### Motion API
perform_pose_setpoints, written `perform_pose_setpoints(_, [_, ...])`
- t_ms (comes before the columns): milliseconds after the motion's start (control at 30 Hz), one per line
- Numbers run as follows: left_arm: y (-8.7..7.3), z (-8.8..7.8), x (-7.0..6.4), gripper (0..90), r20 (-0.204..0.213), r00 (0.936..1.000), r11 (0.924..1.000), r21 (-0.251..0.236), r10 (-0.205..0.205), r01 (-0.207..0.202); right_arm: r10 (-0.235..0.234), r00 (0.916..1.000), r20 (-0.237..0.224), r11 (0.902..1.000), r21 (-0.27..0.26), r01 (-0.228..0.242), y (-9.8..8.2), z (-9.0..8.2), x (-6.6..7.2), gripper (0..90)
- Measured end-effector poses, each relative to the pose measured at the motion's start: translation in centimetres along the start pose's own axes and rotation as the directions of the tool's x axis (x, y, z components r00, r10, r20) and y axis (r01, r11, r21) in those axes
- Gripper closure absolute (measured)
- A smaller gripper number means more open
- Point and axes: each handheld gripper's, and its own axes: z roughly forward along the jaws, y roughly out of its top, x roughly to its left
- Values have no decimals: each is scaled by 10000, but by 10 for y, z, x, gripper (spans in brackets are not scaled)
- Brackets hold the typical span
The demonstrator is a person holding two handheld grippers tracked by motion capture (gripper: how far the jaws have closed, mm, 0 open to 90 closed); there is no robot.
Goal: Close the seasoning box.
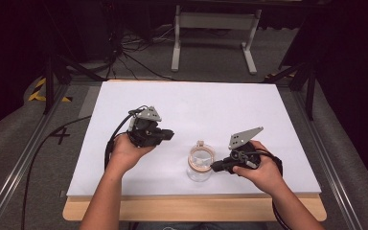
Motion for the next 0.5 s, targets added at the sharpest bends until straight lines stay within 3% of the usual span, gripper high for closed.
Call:
perform_pose_setpoints(200, [-1, 5, -1, 839, 73, 10000, 9997, 247, 1, -3, -18, 10000, -21, 9993, 384, 19, -2, 2, -1, 897])
perform_pose_setpoints(500, [-1, 3, 0, 789, 0, 9999, 9997, 214, -106, 106, 30, 10000, -18, 9977, 673, -29, -3, 4, -1, 893])
